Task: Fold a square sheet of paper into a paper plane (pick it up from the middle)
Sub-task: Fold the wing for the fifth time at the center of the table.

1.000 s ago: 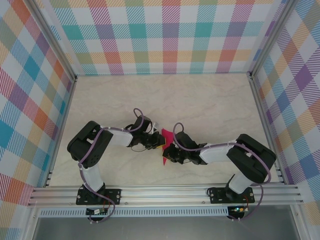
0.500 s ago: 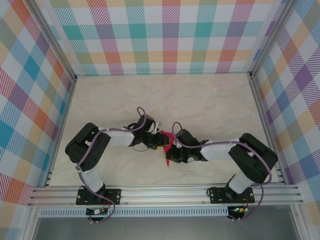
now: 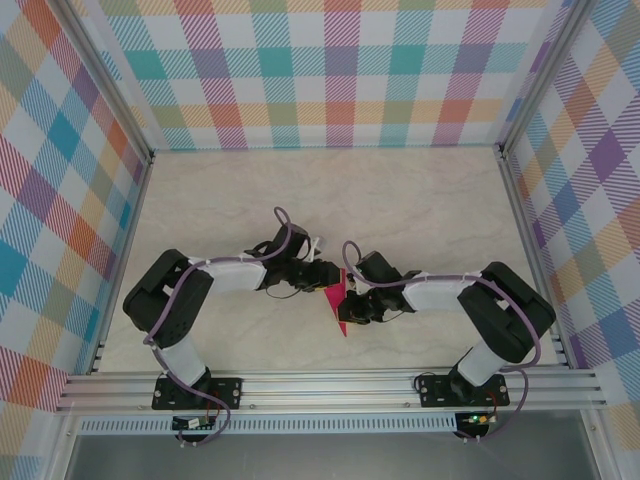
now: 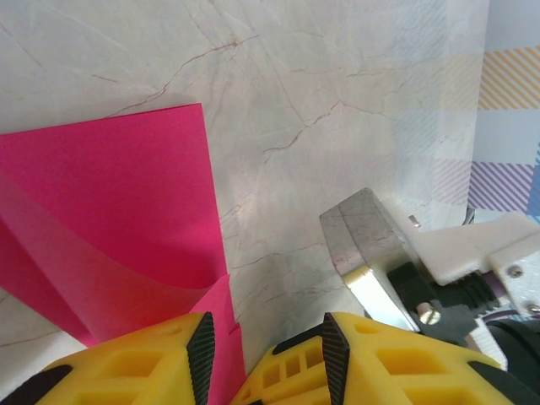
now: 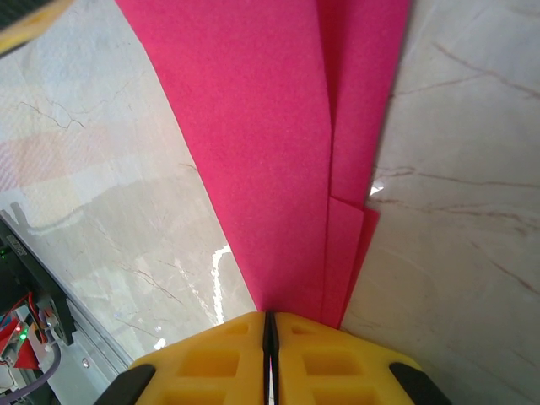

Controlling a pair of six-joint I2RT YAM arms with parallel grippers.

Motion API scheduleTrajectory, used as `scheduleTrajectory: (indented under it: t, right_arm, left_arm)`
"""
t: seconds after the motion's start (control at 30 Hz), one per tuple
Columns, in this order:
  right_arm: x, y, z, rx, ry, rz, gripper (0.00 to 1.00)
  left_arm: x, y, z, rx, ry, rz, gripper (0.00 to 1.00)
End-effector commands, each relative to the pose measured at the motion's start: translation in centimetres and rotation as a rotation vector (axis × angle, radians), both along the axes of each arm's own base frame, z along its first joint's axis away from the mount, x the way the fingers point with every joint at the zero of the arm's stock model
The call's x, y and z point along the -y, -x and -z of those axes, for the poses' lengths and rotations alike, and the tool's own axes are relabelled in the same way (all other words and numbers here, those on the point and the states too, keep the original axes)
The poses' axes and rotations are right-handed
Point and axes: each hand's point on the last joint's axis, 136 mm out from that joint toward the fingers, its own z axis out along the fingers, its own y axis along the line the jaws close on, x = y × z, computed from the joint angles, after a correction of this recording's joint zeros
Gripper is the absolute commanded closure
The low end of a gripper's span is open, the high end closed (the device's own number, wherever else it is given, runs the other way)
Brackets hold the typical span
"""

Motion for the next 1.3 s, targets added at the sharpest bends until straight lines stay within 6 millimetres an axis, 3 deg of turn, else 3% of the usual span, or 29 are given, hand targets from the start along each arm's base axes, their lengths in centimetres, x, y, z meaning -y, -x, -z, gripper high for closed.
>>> scheduleTrajectory:
  t: [0.0, 0.37, 0.53, 0.77, 1.03, 1.27]
  right_arm:
    - [1.3, 1.3, 1.3, -0.053, 0.061, -0.032, 0.89]
    - [1.0, 0.9, 0.5, -0.041, 0.033, -0.012, 0.87]
    - [0.0, -0.1, -1.9, -0.005, -0.055, 0.049, 0.85]
    - [-0.9, -1.3, -5.4, 0.058, -0.176, 0.128, 0.82]
    - [-2.0, -2.0, -3.6, 0.004, -0.17, 0.186, 0.82]
    - [-1.8, -1.4, -1.0, -0.068, -0.133, 0.195, 0.82]
  left_arm:
    - [0.6, -0.5, 0.2, 0.017, 0.004, 0.034, 0.59]
    - [-0.2, -0.6, 4.3, -0.03, -0.086, 0.011, 0.62]
    - [-0.6, 0.0, 5.6, -0.065, -0.104, 0.013, 0.64]
    - [-0.8, 0.6, 5.9, -0.078, -0.102, 0.014, 0.65]
    - [-0.7, 0.5, 5.7, -0.077, -0.098, 0.014, 0.65]
    - [-0.8, 0.7, 5.8, -0.084, -0.099, 0.018, 0.65]
